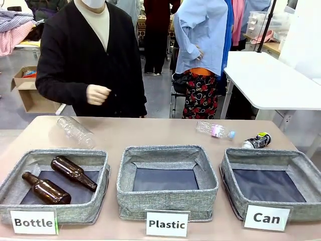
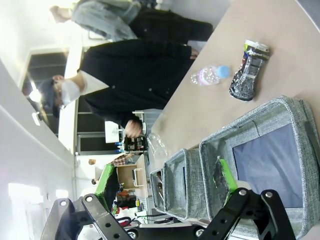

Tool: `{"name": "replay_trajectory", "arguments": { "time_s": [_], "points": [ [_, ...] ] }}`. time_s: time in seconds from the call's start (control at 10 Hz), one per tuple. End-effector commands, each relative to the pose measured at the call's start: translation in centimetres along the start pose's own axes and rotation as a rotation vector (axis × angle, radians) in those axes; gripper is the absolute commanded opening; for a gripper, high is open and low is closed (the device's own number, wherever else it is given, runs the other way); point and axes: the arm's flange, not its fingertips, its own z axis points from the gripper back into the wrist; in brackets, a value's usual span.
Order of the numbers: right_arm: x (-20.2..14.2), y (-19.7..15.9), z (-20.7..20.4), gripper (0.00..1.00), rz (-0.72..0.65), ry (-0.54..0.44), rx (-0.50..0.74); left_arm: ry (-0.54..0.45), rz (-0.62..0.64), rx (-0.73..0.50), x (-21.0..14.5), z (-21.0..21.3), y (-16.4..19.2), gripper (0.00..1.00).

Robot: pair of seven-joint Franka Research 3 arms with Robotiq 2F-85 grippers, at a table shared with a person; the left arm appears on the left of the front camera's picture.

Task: Sort the can waste into the basket.
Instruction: Pick up the can waste from the table and place it in the right Fabric basket.

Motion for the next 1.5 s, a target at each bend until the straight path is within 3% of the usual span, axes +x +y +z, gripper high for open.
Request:
{"name": "replay_trajectory", "arguments": {
  "time_s": [0.0, 0.3, 0.5, 0.7, 0.8, 0.9, 1.0, 1.1, 1.2, 1.4],
  "points": [
    [0.2, 0.0, -0.2, 1.0, 0.026, -0.016, 0.031, 0.155, 0.025, 0.007, 3.9, -5.4, 0.0, 0.12],
    [0.2, 0.0, -0.2, 1.0, 0.026, -0.016, 0.031, 0.562, -0.005, -0.073, 14.4, -20.9, 5.0, 0.12],
    [0.2, 0.0, -0.2, 1.0, 0.026, -0.016, 0.031, 0.756, -0.004, -0.145, 18.8, -35.9, 8.0, 0.12],
    [0.2, 0.0, -0.2, 1.0, 0.026, -0.016, 0.031, 0.862, -0.041, -0.337, 20.5, -49.4, 7.7, 0.12],
    [0.2, 0.0, -0.2, 1.0, 0.026, -0.016, 0.031, 0.93, -0.044, -0.477, 19.8, -55.3, 6.4, 0.12],
    [0.2, 0.0, -0.2, 1.0, 0.026, -0.016, 0.031, 0.942, -0.052, -0.484, 19.6, -61.6, 4.7, 0.12],
    [0.0, 0.1, 0.0, 1.0, 0.001, -0.001, 0.0, 0.909, -0.102, -0.395, 19.3, -66.9, 3.2, 0.12],
    [0.0, -0.3, 3.1, 1.0, -0.007, 0.058, -0.001, 0.857, -0.141, -0.319, 19.1, -72.0, 2.3, 0.12],
    [-0.4, -1.2, 6.3, 1.0, -0.002, 0.065, -0.052, 0.797, -0.176, -0.283, 18.7, -75.9, 1.5, 0.12],
    [-2.0, -4.7, 12.5, 1.0, 0.012, 0.031, -0.03, 0.585, -0.305, -0.202, 18.8, -81.5, -0.5, 0.12]
  ]
}}
